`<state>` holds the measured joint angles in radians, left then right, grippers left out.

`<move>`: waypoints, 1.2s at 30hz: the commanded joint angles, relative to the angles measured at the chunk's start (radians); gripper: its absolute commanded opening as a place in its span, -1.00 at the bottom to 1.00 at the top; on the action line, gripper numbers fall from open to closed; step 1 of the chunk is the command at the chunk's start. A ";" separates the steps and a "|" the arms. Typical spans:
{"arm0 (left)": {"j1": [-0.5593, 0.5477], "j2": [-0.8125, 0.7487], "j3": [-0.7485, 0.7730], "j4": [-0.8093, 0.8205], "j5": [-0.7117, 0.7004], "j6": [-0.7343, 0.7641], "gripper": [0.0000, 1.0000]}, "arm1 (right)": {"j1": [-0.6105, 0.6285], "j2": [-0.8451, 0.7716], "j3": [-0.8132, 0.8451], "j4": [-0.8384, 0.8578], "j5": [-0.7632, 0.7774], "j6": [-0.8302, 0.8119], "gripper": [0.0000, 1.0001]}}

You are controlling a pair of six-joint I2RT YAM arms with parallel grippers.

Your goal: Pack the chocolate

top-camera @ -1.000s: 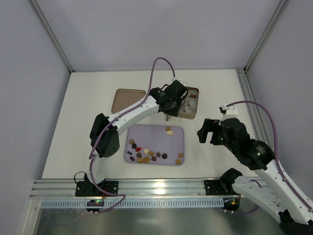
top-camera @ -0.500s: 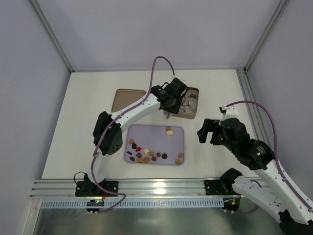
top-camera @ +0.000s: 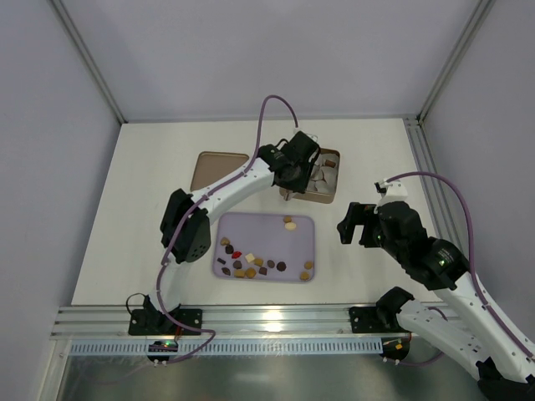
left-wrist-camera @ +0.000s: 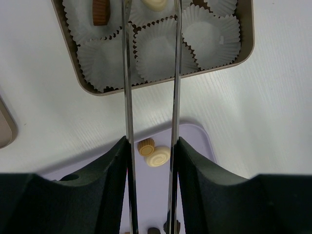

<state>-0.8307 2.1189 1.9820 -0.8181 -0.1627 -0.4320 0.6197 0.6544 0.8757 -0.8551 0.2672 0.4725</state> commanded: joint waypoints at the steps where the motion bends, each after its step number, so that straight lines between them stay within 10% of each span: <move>1: 0.004 -0.034 0.046 0.037 0.017 0.025 -0.16 | -0.002 -0.001 0.022 0.007 0.018 -0.015 0.99; 25: -0.059 -0.672 -0.549 -0.013 0.078 -0.019 -0.17 | -0.003 0.004 -0.009 0.053 -0.002 -0.009 1.00; 36: -0.145 -0.734 -0.724 -0.012 0.065 -0.065 -0.16 | -0.002 0.040 -0.015 0.087 -0.031 0.000 0.99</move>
<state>-0.9642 1.4105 1.2636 -0.8574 -0.0956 -0.4747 0.6197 0.6895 0.8577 -0.8158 0.2440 0.4732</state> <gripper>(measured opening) 0.423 0.996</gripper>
